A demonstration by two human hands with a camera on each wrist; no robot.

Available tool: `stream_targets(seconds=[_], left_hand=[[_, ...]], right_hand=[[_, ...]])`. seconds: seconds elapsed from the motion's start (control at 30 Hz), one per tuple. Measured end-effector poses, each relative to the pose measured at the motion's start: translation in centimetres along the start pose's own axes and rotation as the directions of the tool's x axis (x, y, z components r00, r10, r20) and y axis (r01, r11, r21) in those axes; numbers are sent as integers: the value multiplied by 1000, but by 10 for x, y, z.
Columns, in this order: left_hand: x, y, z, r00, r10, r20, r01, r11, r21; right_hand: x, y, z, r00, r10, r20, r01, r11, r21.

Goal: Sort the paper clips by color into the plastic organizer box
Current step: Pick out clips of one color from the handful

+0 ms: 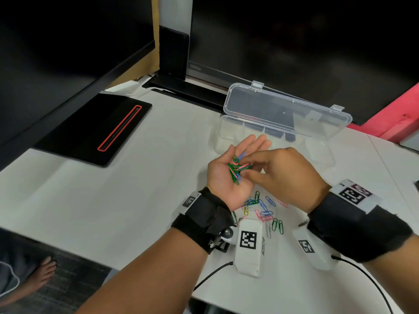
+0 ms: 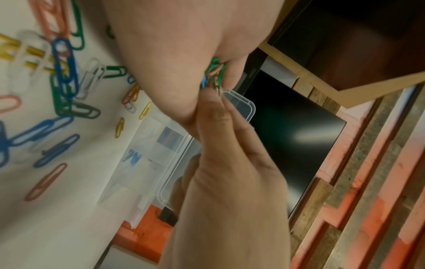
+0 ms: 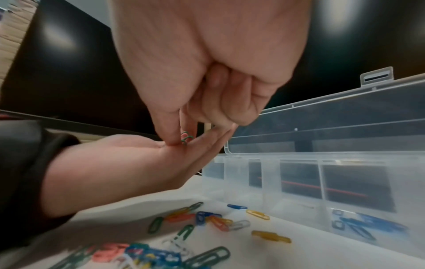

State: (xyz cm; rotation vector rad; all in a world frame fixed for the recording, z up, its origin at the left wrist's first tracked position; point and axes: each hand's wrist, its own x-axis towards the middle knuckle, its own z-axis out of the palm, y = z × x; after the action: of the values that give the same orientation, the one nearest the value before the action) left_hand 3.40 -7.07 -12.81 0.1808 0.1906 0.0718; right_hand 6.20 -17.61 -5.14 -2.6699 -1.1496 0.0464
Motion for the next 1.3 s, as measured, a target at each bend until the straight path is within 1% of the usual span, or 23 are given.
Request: stream_targets(seconds=[0.07, 0.13, 0.3, 0.4, 0.47, 0.5, 0.53, 0.57, 0.63, 0.67, 0.7, 0.77, 0.9, 0.97, 1.03, 1.1, 1.17, 1.23, 1.3], left_hand=[[-1, -1, 2, 1000, -4, 0, 4, 1000, 11], [-1, 0, 1, 1000, -11, 2, 11, 1000, 13], [2, 0, -2, 1000, -17, -11, 17, 999, -29], [2, 0, -2, 1000, -28, 1, 28, 997, -72], [0, 0, 0, 1000, -23, 11, 24, 998, -63], [-1, 1, 1, 1000, -16, 8, 16, 999, -50], [-1, 1, 1, 1000, -10, 0, 10, 999, -38], [0, 1, 0, 1000, -8, -16, 8, 1000, -28], [-1, 2, -2, 999, -13, -48, 13, 1000, -1], [-1, 3, -3, 998, -20, -54, 21, 1000, 15], [-1, 3, -3, 998, -28, -59, 30, 999, 28], [-4, 3, 1, 997, -31, -74, 35, 998, 60], [-5, 3, -1, 996, -19, -83, 25, 998, 66], [-4, 3, -1, 993, -21, -114, 27, 998, 52], [-4, 4, 2, 994, -17, -104, 22, 999, 40], [-2, 4, 4, 998, -19, -61, 18, 1000, -6], [-1, 3, 5, 999, -16, -34, 14, 998, -60], [-1, 3, 3, 1000, -11, -26, 9, 997, -77], [-2, 3, 2, 1000, -18, -22, 16, 997, -75]], right_hand=[[5, 2, 3, 1000, 29, 0, -29, 999, 16], [10, 2, 4, 998, 60, -30, -58, 997, 56], [21, 5, 0, 993, 118, -28, -107, 964, 244], [25, 6, -3, 988, 144, -60, -123, 956, 267], [24, 5, -7, 982, 146, -117, -117, 968, 220], [22, 2, -9, 982, 124, -141, -95, 975, 201], [20, -1, -12, 986, 95, -136, -71, 982, 175], [18, -3, -13, 993, 65, -96, -52, 990, 130], [14, -8, -12, 998, 26, 50, -23, 999, -48], [12, -10, -11, 994, 25, 105, -9, 988, -153], [12, -12, -10, 991, 31, 128, -1, 972, -233], [12, -17, -9, 991, 49, 128, -6, 949, -317], [15, -22, -2, 992, 68, 109, -19, 919, -395], [16, -17, -1, 988, 69, 142, -14, 934, -357], [16, -10, -3, 986, 61, 156, -22, 970, -243], [15, -6, -6, 991, 62, 119, -53, 996, -76], [14, -4, -7, 993, 74, 90, -78, 996, 51], [14, -1, -7, 994, 95, 61, -102, 987, 126], [14, 2, -7, 994, 99, 46, -105, 983, 151]])
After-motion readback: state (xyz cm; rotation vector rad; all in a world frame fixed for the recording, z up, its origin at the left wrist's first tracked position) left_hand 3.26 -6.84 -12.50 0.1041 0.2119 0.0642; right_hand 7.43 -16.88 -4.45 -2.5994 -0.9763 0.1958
